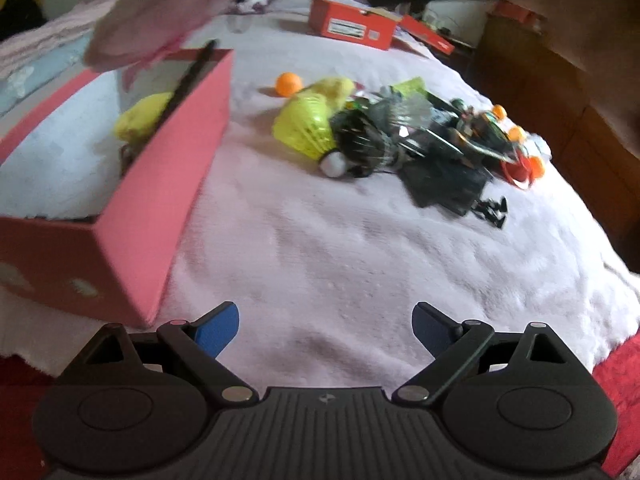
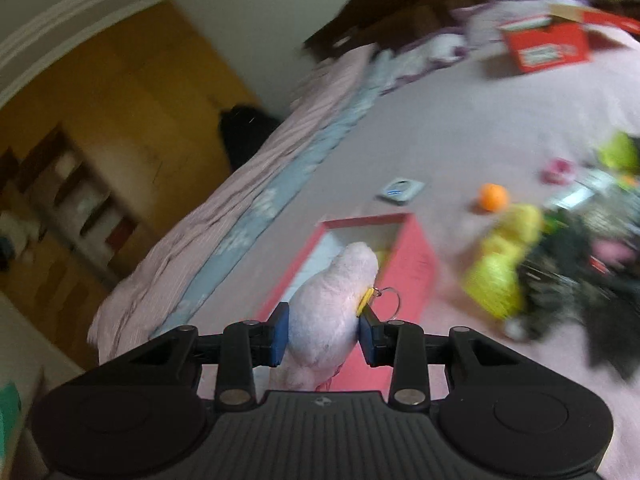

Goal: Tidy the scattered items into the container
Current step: 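Lift the pink plush with the right gripper and carry it over the box, then open the right gripper to drop the plush into the pink box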

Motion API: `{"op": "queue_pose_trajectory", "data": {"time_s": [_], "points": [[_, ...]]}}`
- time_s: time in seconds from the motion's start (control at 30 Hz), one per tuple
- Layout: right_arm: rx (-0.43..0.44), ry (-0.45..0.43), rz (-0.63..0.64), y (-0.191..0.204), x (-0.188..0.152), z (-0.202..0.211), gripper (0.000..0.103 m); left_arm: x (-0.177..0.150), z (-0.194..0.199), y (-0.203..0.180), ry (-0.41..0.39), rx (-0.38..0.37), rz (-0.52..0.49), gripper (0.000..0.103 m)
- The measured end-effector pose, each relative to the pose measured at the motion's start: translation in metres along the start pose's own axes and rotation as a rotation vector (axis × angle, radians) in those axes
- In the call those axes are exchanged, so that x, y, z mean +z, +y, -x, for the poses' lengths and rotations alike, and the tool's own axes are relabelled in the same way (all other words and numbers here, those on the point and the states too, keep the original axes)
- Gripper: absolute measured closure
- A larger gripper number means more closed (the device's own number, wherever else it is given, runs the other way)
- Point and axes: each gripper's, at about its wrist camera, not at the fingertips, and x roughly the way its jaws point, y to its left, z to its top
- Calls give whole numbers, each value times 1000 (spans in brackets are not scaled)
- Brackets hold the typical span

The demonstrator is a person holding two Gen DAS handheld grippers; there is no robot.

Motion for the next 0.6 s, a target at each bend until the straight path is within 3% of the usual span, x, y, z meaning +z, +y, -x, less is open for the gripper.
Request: {"op": "queue_pose_trajectory", "data": {"time_s": [0.17,0.2,0.27,0.47,0.6], "points": [[-26,94,74,35,19,-52,57,4,2,28,-2,5,100,8],[-38,96,78,39,23,-56,48,4,3,31,-7,16,102,8],[-58,95,85,44,30,-62,44,4,5,37,-14,31,106,8],[-80,20,53,18,31,-18,37,12,5,40,-25,25,115,8],[-175,-38,-9,-32,8,36,34,20,4,25,-32,11,71,7]]}}
